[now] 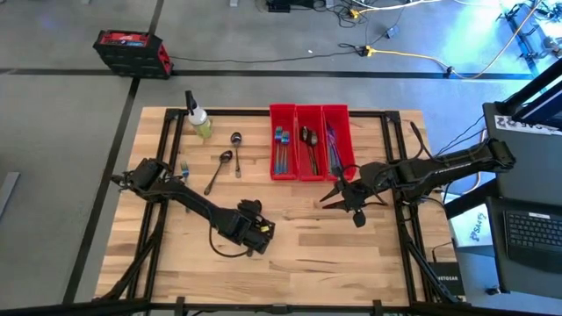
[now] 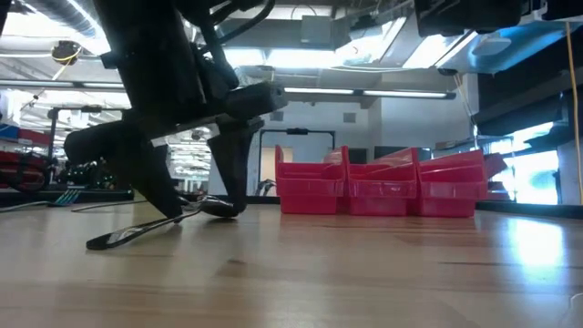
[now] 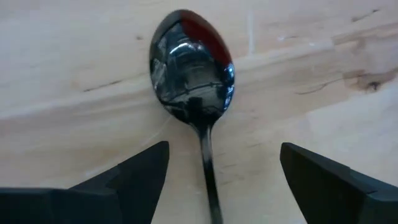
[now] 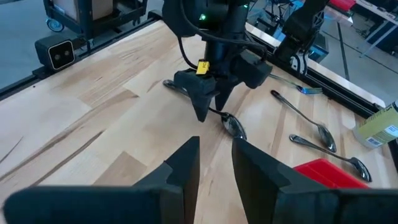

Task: Sort silverware
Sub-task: Put the black spoon into the middle red silverware bin

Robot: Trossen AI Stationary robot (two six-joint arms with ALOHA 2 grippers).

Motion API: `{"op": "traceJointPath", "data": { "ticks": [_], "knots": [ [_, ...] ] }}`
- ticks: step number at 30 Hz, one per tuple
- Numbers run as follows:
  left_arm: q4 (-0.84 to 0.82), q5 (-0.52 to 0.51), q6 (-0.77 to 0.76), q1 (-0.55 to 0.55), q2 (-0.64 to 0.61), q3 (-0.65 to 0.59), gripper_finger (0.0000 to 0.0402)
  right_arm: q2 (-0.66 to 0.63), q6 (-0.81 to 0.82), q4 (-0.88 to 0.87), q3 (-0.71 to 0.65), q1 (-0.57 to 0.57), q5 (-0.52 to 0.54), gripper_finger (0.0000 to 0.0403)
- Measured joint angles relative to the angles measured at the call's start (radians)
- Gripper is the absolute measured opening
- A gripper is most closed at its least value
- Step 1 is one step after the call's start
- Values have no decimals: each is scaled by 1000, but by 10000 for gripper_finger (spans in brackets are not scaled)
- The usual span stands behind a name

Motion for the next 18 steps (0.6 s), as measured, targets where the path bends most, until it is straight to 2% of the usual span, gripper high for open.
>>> {"op": "traceJointPath", "data": {
  "ticks": [5, 10, 13, 18],
  "knots": [
    [-30, -10, -6, 2, 0, 0, 239, 3, 1, -38, 0, 0, 76, 78],
    [-33, -9, -32, 3, 1, -12, 183, 3, -2, -50, 0, 0, 89, 78],
    [-30, -5, -93, 3, 1, -19, 170, 3, -2, -50, 1, 0, 89, 78],
    [-18, 1, -69, 4, 1, -20, 167, 3, -3, -51, 1, 0, 89, 78]
  ]
}}
